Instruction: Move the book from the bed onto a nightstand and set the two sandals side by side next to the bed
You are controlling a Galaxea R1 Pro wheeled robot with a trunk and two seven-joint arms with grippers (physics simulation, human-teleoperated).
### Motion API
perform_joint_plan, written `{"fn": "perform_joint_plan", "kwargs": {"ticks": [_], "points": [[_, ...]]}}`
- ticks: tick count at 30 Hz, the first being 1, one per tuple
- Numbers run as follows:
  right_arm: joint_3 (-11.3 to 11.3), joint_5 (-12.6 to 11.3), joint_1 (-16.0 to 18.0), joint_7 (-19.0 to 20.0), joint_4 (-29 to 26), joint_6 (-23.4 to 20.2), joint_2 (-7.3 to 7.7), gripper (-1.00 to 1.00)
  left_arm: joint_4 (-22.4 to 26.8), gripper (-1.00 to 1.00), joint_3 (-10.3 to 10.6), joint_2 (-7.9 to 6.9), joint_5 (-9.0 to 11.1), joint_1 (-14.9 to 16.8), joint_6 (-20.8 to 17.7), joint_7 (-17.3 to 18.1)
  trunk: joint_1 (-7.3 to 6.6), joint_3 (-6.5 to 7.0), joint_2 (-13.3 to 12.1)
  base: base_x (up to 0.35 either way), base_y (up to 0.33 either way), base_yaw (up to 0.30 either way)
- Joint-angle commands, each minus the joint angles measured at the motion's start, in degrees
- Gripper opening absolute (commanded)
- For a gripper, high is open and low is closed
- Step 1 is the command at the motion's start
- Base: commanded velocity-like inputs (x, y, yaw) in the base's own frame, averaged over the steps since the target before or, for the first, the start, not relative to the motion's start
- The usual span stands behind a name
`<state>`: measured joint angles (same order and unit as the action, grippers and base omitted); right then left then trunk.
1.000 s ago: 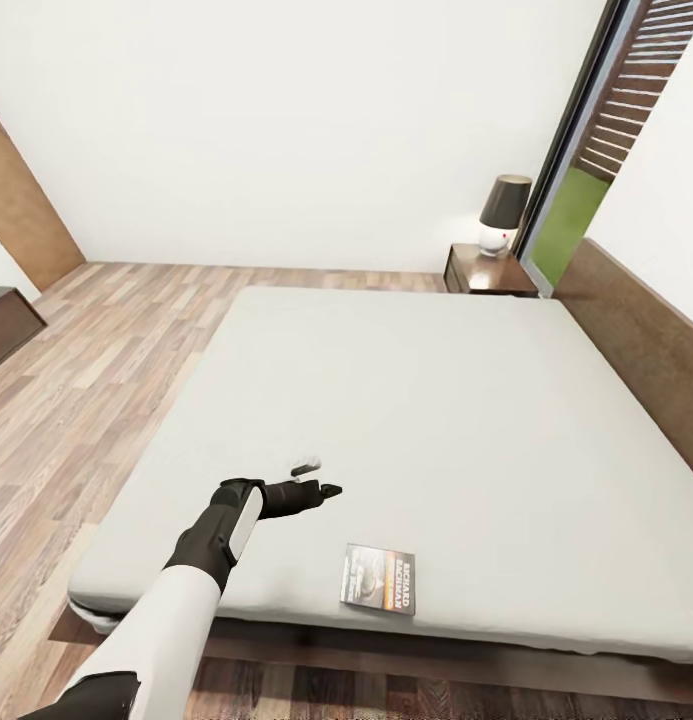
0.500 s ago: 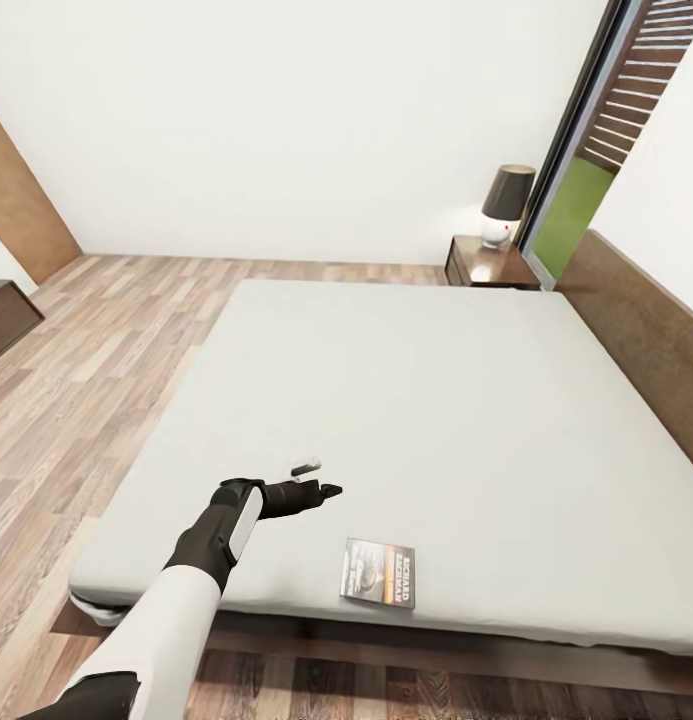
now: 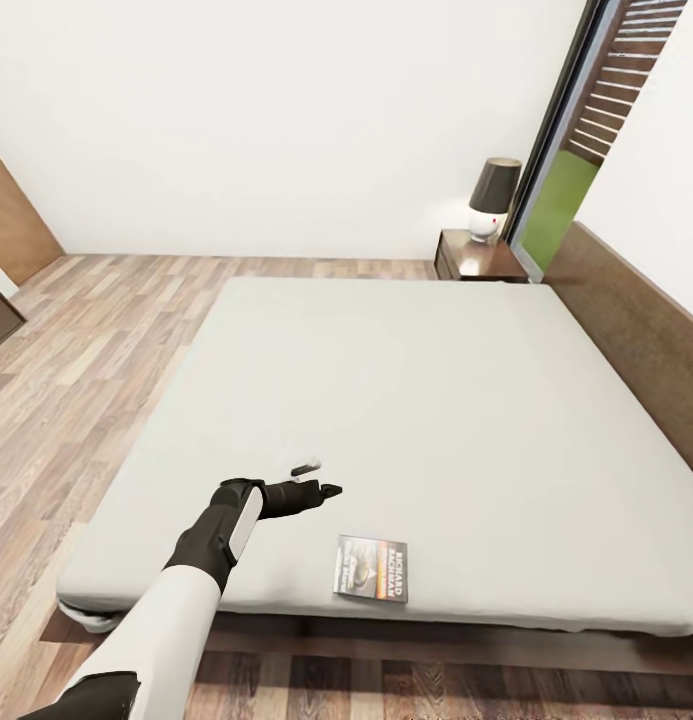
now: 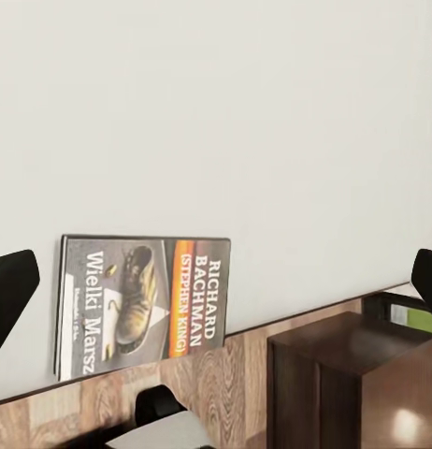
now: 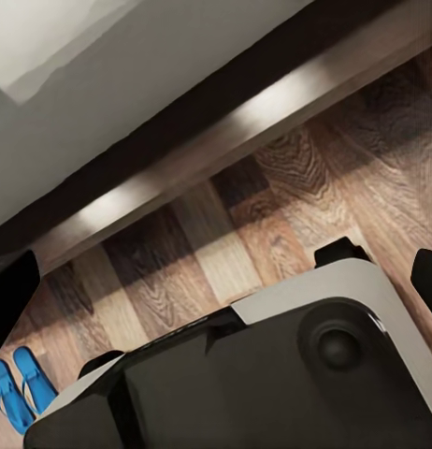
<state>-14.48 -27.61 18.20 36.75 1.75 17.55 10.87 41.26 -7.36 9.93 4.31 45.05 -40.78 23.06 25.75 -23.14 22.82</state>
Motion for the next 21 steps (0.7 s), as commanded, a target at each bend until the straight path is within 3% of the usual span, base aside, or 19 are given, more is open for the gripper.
{"fn": "perform_joint_plan", "kwargs": {"ticks": [1,21], "points": [[-0.46,0.19,0.08,0.31,0.19,0.21,0.03,1.0,0.04,1.0,-0.29,0.06,0.43,0.04,-0.53,-0.04,0.03,-0.12,0.1,0.0,0.0,-0.084],[-0.46,0.19,0.08,0.25,0.19,0.22,0.0,1.0,0.05,1.0,-0.28,0.06,0.68,0.04,-0.53,-0.03,0.03,-0.2,0.1,0.041,-0.033,-0.012]]}}
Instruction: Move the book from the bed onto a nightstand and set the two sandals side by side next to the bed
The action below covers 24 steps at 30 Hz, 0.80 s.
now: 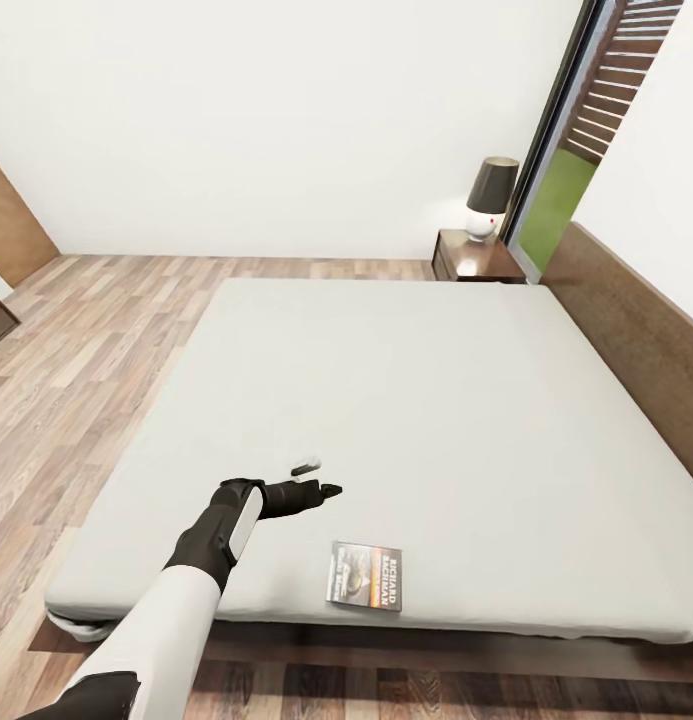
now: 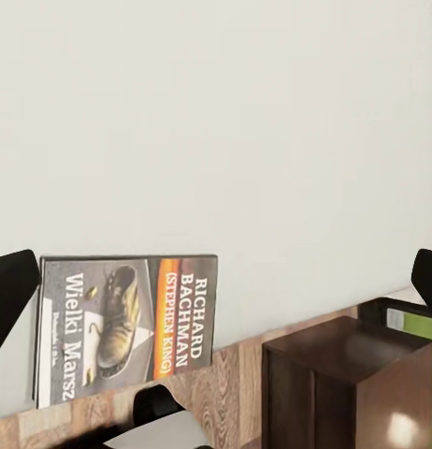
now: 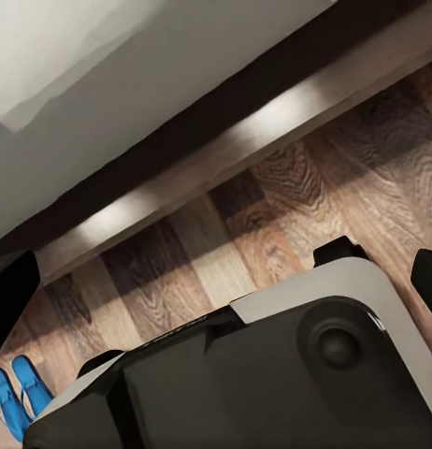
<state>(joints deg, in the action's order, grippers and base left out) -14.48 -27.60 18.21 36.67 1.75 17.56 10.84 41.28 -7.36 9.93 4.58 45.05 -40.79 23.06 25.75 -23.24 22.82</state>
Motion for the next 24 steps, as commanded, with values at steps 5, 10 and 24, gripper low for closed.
{"fn": "perform_joint_plan", "kwargs": {"ticks": [5,10,24], "points": [[-0.46,0.18,0.07,0.33,0.19,0.26,-0.02,1.0,0.03,1.0,-0.29,0.07,0.43,0.04,-0.52,-0.03,0.03,-0.1,0.1,0.009,-0.007,0.0],[-0.46,0.18,0.07,0.33,0.19,0.28,-0.03,1.0,0.03,1.0,-0.29,0.07,0.43,0.04,-0.52,-0.03,0.03,-0.29,0.1,0.002,-0.001,0.0],[-0.46,0.18,0.07,0.3,0.19,0.34,-0.03,1.0,0.03,1.0,-0.29,0.07,0.43,0.04,-0.52,-0.03,0.03,-1.48,0.1,0.006,-0.006,0.0]]}}
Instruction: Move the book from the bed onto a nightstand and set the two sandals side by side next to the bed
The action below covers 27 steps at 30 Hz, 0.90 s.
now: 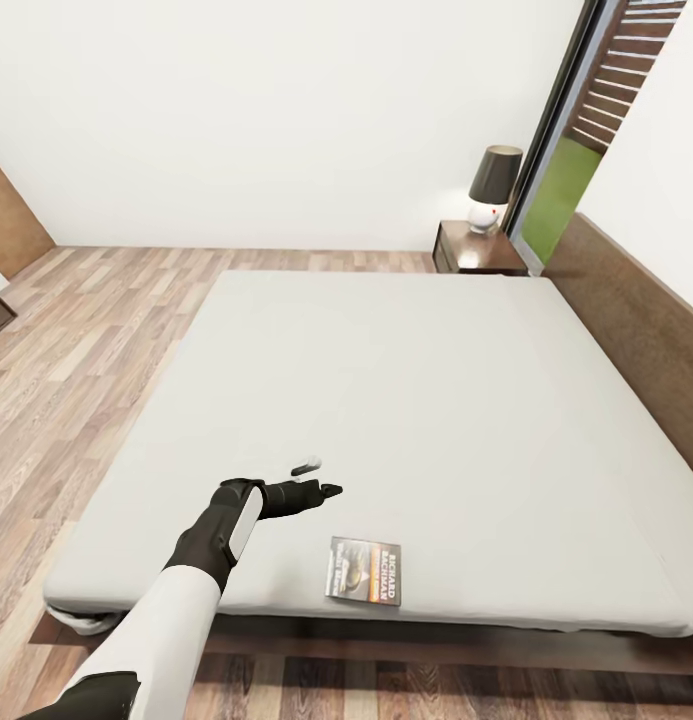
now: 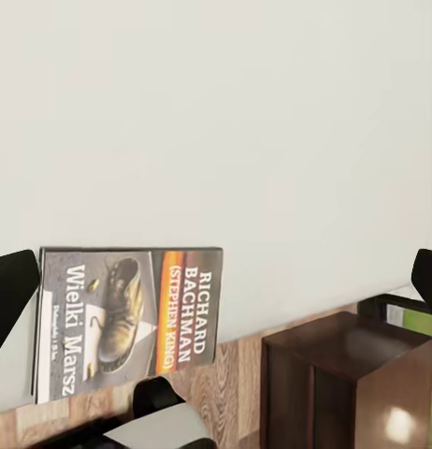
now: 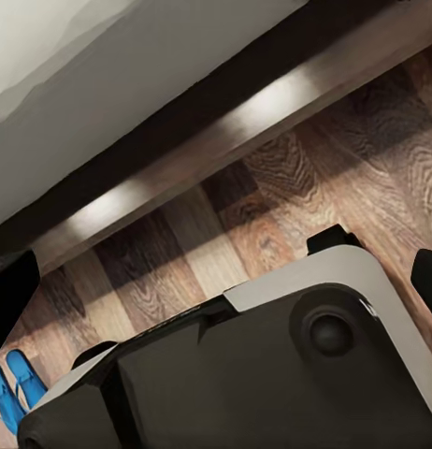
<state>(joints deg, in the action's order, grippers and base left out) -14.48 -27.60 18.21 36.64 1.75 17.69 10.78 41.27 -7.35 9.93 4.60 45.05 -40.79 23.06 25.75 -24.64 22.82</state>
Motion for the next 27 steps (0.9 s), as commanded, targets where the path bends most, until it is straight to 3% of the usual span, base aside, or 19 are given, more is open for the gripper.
{"fn": "perform_joint_plan", "kwargs": {"ticks": [1,27], "points": [[-0.46,0.18,0.07,0.33,0.19,0.22,0.03,1.0,0.03,1.0,-0.29,0.07,0.41,0.04,-0.52,-0.03,0.03,-0.18,0.1,0.086,-0.088,0.0],[-0.46,0.18,0.07,0.27,0.19,0.24,0.03,1.0,0.03,1.0,-0.29,0.07,0.41,0.04,-0.52,-0.03,0.03,-2.53,0.1,0.023,-0.025,0.0]]}}
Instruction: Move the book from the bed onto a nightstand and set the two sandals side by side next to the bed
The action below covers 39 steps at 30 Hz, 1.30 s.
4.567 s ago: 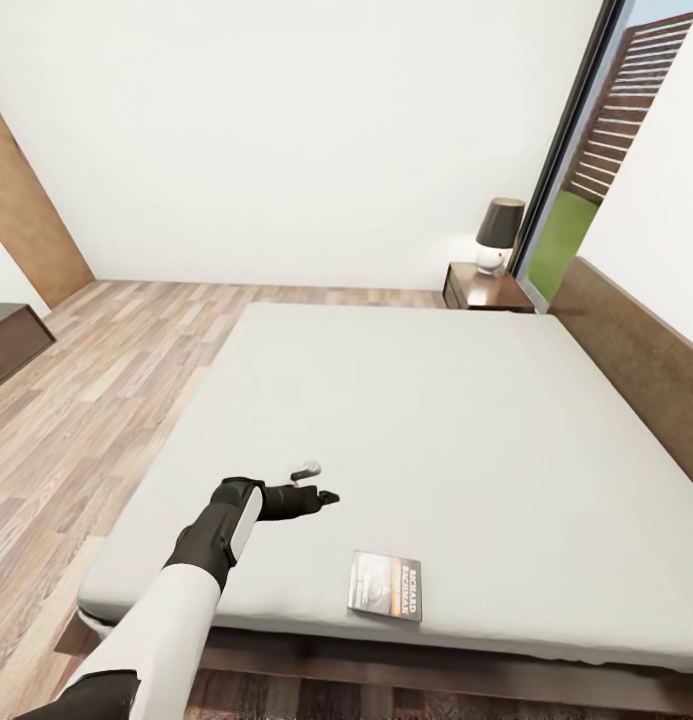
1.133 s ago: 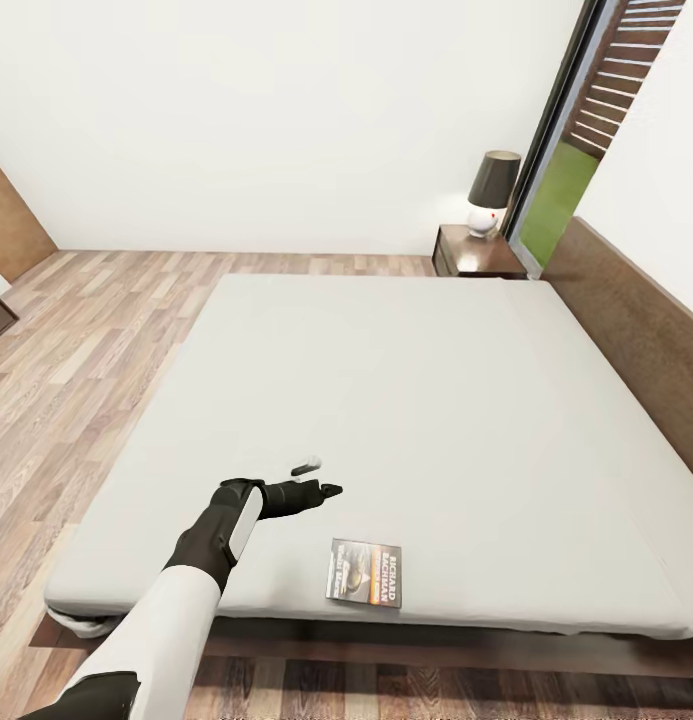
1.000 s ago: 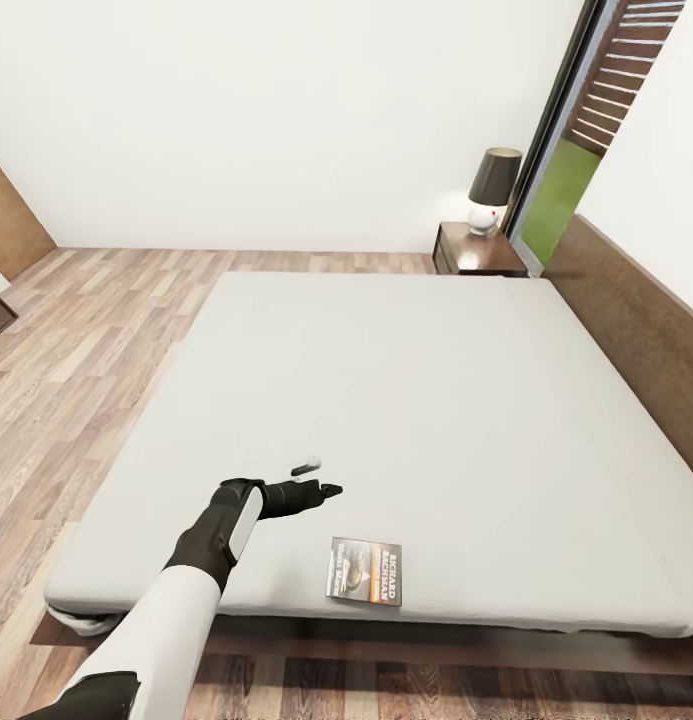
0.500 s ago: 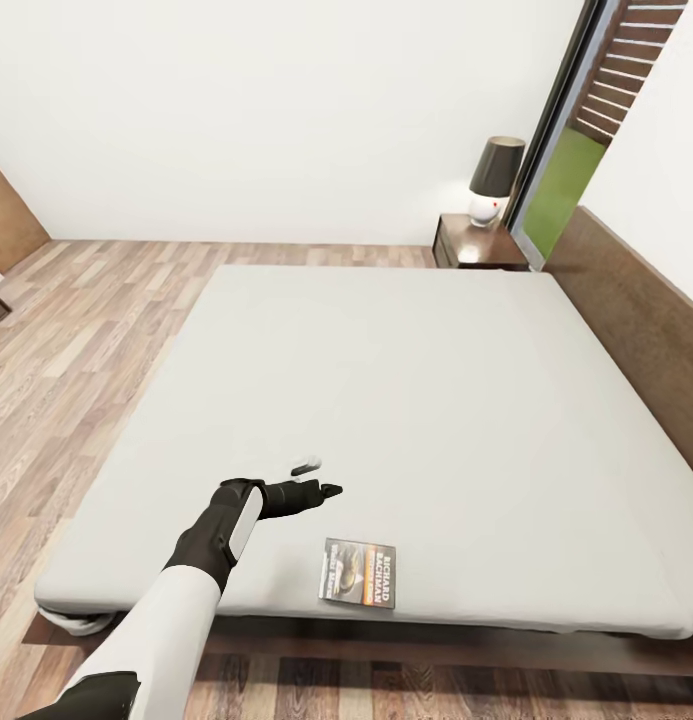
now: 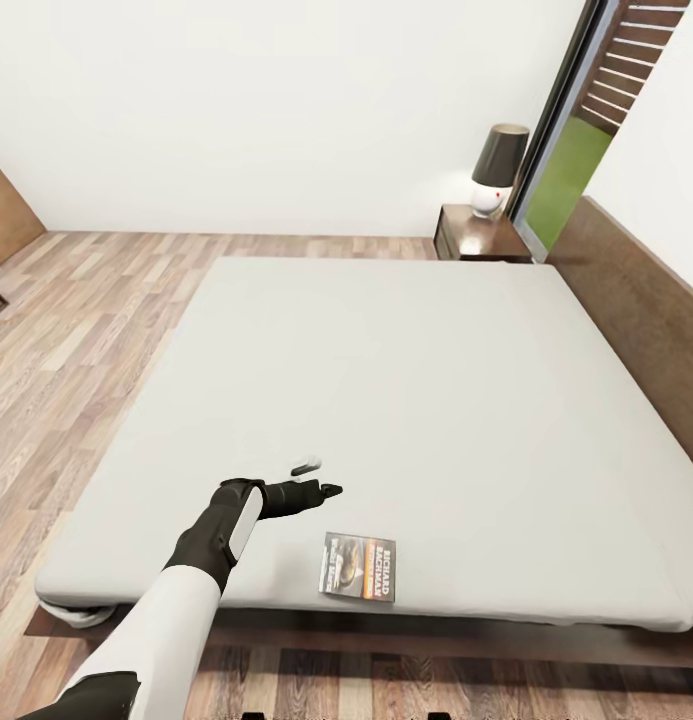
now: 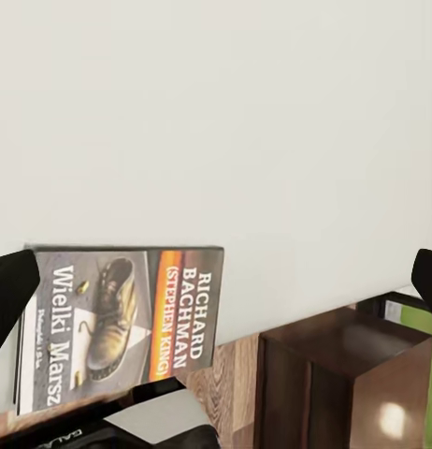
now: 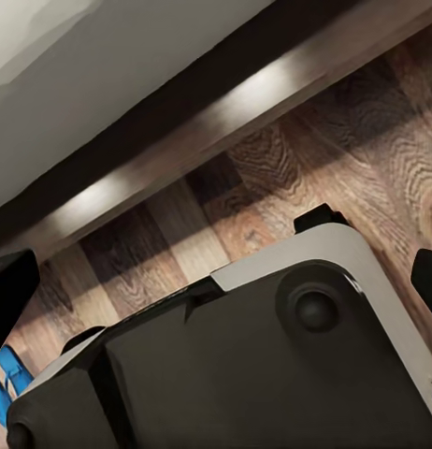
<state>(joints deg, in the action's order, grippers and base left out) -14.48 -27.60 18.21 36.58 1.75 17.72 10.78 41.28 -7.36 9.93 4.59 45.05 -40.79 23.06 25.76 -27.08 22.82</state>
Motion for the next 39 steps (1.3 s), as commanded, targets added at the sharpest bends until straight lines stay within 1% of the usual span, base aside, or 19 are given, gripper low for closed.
{"fn": "perform_joint_plan", "kwargs": {"ticks": [1,20,25,39], "points": [[-0.46,0.18,0.07,0.33,0.19,0.21,0.03,1.0,0.01,1.0,-0.29,0.07,0.42,0.04,-0.52,-0.03,0.03,-0.18,0.1,0.0,0.0,0.0],[-0.46,0.18,0.07,0.36,0.19,0.16,0.01,1.0,0.03,1.0,-0.29,0.07,0.42,0.04,-0.52,-0.03,0.03,-1.89,0.1,0.0,0.0,0.0],[-0.46,0.18,0.07,0.41,0.19,0.13,0.02,1.0,0.09,1.0,-0.29,0.07,0.42,0.04,-0.52,-0.03,0.03,-2.12,0.1,0.0,0.0,0.0],[-0.46,0.18,0.07,0.42,0.19,0.12,0.01,1.0,0.12,1.0,-0.29,0.07,0.42,0.04,-0.52,-0.03,3.1,-4.69,5.72,0.0,0.0,0.0]]}}
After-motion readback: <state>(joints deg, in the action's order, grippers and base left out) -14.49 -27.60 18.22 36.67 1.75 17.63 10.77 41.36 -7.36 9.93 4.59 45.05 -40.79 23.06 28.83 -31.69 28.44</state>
